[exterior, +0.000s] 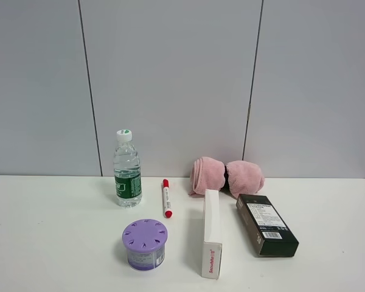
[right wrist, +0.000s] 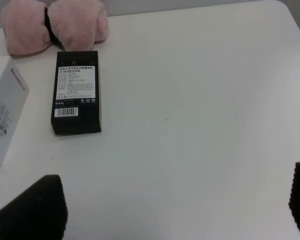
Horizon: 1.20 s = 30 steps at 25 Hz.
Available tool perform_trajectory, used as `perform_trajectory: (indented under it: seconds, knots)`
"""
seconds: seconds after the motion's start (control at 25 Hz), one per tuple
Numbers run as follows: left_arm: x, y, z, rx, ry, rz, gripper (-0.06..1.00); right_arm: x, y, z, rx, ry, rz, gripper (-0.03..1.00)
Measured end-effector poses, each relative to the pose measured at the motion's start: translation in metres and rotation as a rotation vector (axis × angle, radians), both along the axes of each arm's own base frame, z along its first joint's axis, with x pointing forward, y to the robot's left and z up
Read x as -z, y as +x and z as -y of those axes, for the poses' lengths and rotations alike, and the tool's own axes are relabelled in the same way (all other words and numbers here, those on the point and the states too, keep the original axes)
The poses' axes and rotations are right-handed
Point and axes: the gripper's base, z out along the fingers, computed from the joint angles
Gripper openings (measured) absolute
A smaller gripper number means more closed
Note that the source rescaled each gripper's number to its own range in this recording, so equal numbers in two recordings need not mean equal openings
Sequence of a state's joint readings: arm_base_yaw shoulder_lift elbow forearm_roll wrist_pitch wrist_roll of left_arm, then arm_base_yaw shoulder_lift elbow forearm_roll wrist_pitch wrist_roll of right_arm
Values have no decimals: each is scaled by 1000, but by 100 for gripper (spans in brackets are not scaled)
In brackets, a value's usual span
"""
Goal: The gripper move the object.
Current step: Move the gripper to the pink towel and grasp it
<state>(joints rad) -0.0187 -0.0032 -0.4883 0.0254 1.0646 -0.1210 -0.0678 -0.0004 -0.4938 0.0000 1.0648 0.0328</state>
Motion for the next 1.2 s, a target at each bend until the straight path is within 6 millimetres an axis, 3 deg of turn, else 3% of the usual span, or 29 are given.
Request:
perform_trajectory:
  seconds: [0.04, 1.2]
  knots:
    - [0, 0, 0, 0, 0, 0, 100, 0, 0, 0, 0, 0, 0, 93]
    - [0, 0, 0, 0, 1, 0, 100, 0, 0, 0, 0, 0, 0, 93]
